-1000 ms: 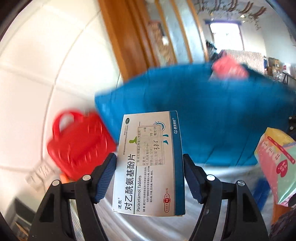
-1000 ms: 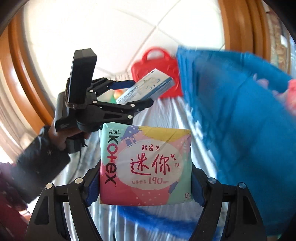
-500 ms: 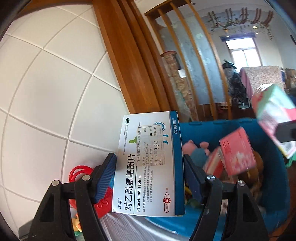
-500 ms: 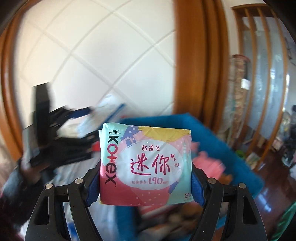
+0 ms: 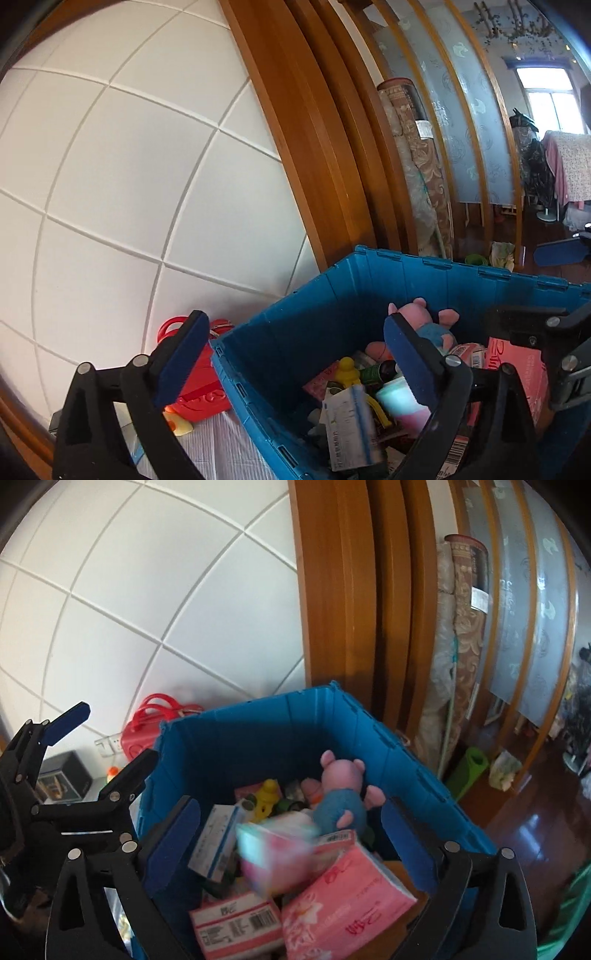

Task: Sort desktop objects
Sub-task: 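Carry the pad pack and paracetamol box into the crate and open both tools, then return both tools from the crate toward the bed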

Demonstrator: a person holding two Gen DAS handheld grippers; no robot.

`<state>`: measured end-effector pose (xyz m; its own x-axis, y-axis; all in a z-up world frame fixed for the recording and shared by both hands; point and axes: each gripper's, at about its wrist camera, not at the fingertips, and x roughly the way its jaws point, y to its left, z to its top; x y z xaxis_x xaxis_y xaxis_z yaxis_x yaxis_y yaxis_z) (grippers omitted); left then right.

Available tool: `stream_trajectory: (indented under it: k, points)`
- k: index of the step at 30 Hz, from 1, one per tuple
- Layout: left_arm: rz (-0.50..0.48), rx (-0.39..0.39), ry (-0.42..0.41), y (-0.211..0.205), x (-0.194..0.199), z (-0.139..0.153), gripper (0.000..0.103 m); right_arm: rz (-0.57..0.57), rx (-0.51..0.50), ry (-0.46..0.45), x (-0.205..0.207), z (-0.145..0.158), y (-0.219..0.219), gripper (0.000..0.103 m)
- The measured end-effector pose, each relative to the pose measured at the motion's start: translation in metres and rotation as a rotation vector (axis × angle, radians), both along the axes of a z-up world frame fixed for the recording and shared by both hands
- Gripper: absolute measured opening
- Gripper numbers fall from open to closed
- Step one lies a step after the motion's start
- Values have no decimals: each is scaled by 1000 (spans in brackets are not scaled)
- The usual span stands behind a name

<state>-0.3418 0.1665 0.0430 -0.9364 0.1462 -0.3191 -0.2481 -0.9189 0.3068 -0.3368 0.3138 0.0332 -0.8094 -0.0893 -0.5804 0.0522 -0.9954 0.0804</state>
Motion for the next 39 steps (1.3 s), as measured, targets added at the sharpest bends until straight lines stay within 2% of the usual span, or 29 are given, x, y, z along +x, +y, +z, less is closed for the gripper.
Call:
stream_trajectory:
  k: [5,13,17,22,25,28,31,34,39]
  points:
    - [35,-7,29,-23,22,3,98,67,-37,66,18,5,-4,102]
    - [164,-51,105,-87,83,4,100,184,-92,134,60,13,-32,102]
    - [193,-40,136,-114,110,3,102,231,-101,146,89,15,-56,102]
    - [230,-25,141,-146,136,-1,102,311,-60,158,122,14,-106,102]
    - [236,-38,148,-167,157,-9,102,329,-32,155,136,6,-141,102]
    - [249,-17,140,-194,179,-21,102,360,-39,120,151,-4,-174,102]
    - [274,20,138,-220,201,-36,102,349,-24,120,173,-13,-195,102]
    - [311,22,126,-240,216,-55,102,325,-33,115,193,-24,-210,103]
    - [353,41,80,-269,233,-82,102,329,-47,54,207,-55,-241,103]
